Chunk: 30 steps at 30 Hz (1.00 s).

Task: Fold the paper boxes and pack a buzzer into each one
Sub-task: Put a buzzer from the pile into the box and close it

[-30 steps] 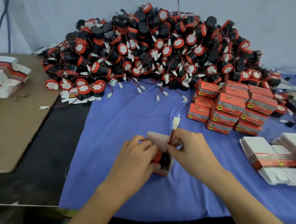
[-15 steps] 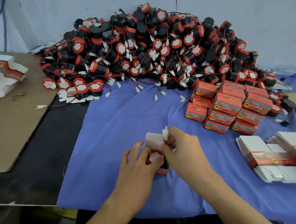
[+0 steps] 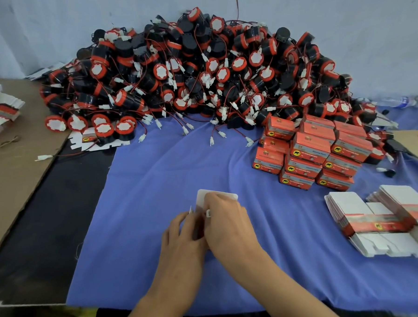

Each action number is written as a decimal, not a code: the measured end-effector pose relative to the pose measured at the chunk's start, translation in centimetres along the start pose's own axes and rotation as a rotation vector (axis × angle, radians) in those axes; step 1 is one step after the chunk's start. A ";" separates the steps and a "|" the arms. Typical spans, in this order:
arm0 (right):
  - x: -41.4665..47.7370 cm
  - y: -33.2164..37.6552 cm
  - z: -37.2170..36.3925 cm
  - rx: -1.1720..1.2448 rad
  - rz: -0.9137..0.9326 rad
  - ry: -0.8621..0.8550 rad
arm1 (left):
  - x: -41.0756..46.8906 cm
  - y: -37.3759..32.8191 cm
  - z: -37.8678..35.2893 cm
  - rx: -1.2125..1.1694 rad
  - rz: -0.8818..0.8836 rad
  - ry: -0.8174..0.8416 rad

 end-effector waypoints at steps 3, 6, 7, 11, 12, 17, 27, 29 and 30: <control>0.1 -0.3 0.0 0.066 -0.005 -0.004 | 0.2 1.1 0.2 -0.226 0.071 -0.033; 0.2 -1.0 -1.0 -0.032 -0.009 0.066 | 0.5 2.3 -0.3 -0.353 0.091 -0.006; 0.1 -1.1 -1.3 -0.052 0.001 0.085 | 0.6 2.6 -0.4 -0.365 0.082 -0.003; -0.7 -0.2 -1.7 -0.106 0.123 0.107 | 0.9 3.0 -0.8 -0.498 0.008 0.014; -0.9 -0.1 -1.6 -0.092 0.146 0.114 | 0.9 3.1 -0.9 -0.532 -0.010 0.019; -0.9 -0.2 -1.8 -0.062 0.177 0.189 | 0.4 2.7 0.0 -0.265 -0.202 -0.058; 0.1 -0.8 -2.6 -0.196 0.121 0.288 | -0.8 0.7 2.2 -0.088 -0.472 -0.259; 0.0 -0.5 -3.1 -0.229 0.164 0.336 | -0.7 0.9 2.3 -0.101 -0.455 -0.254; 0.1 -0.5 -3.2 -0.224 0.159 0.338 | -0.7 0.9 2.5 -0.104 -0.444 -0.256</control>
Point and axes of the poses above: each hand's wrist, its own x-axis towards the middle knuckle, its own z-axis out of the back of the hand, y = z × x, the point moved 9 cm from there along x, towards the middle knuckle, and after that the axes turned 2 degrees about y, right-handed, at the moved point
